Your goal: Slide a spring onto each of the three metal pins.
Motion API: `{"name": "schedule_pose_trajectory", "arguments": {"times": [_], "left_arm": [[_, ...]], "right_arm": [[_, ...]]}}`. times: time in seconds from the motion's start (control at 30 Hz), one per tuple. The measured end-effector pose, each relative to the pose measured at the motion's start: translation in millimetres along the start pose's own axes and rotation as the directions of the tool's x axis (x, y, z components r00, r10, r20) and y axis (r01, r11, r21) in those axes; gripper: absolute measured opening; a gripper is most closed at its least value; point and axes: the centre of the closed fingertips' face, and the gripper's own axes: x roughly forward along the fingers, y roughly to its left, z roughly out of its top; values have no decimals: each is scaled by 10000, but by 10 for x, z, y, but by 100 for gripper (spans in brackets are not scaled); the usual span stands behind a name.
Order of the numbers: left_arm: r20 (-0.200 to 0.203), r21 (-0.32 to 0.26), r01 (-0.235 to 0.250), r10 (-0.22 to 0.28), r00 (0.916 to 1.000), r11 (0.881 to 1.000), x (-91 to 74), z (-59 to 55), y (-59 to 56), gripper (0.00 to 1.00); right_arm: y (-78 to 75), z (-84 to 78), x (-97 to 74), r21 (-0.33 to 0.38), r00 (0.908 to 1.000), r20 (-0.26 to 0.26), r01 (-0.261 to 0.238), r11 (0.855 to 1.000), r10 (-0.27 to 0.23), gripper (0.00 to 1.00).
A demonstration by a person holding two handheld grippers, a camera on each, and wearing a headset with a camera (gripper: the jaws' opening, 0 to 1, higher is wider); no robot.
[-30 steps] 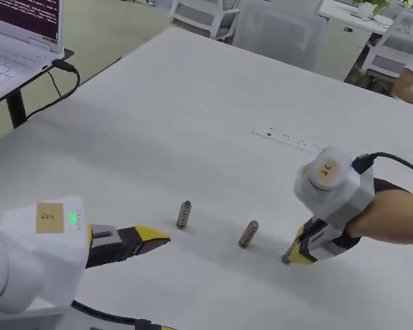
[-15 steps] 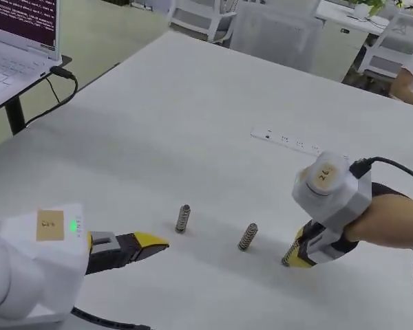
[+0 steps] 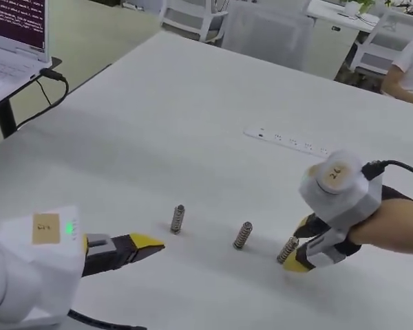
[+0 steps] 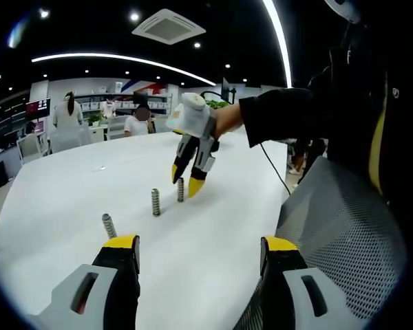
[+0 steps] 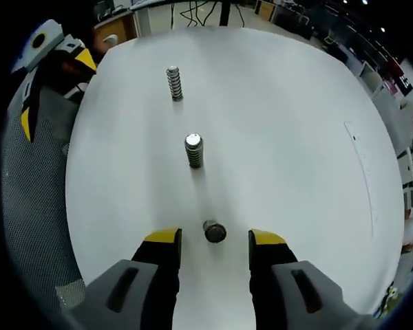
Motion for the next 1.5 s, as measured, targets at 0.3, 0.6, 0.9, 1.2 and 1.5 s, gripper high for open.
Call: {"name": "schedule_pose_trajectory", "arguments": {"times": [0.3,0.6,0.9,1.2,1.5], "left_arm": [[-39,28,-31,32,10000,10000,1,5,19,68],[-4,53,-48,48,10000,10000,5,33,46,68],[40,-69,-157,157,9999,9999,-20,19,84,68],[144,-284,-332,336,9993,9990,-26,7,151,69],[227,-505,-527,539,9983,9973,-52,-17,213,69]], "right_arm": [[162,45,-122,830,9895,1443,-24,9965,-96,42],[255,69,-231,1331,9716,2296,261,9908,-565,50],[375,96,-376,1875,9219,3700,466,9812,-1145,55],[506,9,-575,2218,8598,4868,492,9738,-1543,63],[663,-62,-643,2349,8214,5430,510,9707,-1746,70]]}}
